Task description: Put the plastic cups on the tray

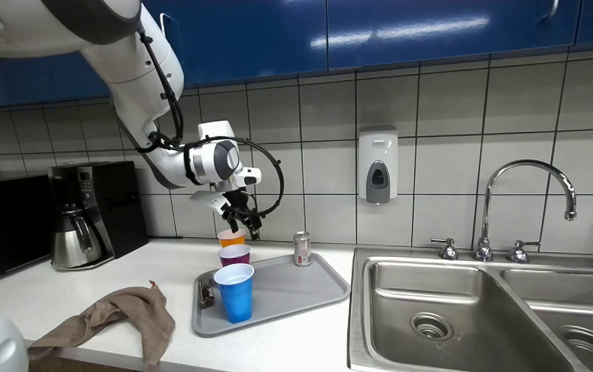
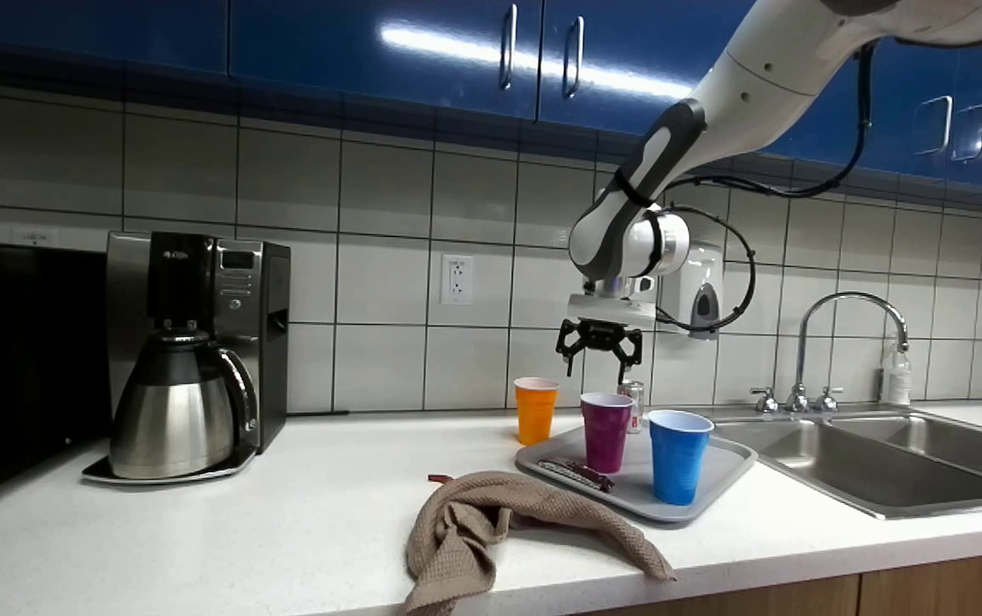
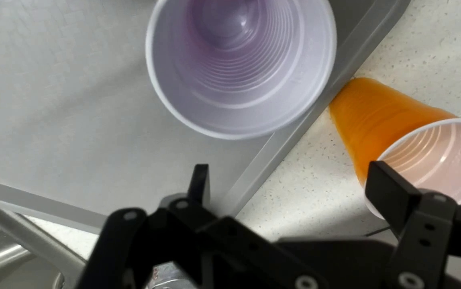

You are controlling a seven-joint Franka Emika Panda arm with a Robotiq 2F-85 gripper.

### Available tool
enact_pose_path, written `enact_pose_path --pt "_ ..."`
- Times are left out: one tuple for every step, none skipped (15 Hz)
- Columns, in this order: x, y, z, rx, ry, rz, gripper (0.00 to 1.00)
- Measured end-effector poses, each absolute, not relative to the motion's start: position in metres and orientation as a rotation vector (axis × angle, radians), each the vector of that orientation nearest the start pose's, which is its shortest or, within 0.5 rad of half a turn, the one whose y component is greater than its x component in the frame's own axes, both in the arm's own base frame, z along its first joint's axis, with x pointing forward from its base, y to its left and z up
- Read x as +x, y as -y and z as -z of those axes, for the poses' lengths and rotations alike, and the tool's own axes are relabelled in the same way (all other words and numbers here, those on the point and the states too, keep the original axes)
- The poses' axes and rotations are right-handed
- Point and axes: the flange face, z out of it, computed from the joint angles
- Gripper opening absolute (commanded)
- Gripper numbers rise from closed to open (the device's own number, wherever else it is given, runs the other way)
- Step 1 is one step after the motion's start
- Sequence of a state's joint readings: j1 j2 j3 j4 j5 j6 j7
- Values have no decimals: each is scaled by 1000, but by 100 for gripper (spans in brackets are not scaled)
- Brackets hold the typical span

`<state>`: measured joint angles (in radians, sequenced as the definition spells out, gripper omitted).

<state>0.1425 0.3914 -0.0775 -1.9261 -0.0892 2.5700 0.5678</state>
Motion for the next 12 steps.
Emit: enact_pose_path --pt "650 -47 -309 -3048 -656 422 100" --pt "656 -47 -307 -3048 -656 427 100" --pt "662 -48 -304 -3046 -656 433 100" --pt "668 -48 -302 -3045 -656 437 100" --pt "673 -49 -299 -3042 -659 441 100" --pt "678 -49 -296 -3037 -663 444 100" --pt "683 -50 -294 -3031 -667 449 100" --pt "688 -51 -292 -3026 -670 453 100" --pt "693 -52 -291 -3022 -671 459 100" --pt "698 -53 -289 -3018 -672 464 100" --pt "703 -55 -287 -3015 -671 469 100" --pt "707 -56 -285 -3011 -671 471 100"
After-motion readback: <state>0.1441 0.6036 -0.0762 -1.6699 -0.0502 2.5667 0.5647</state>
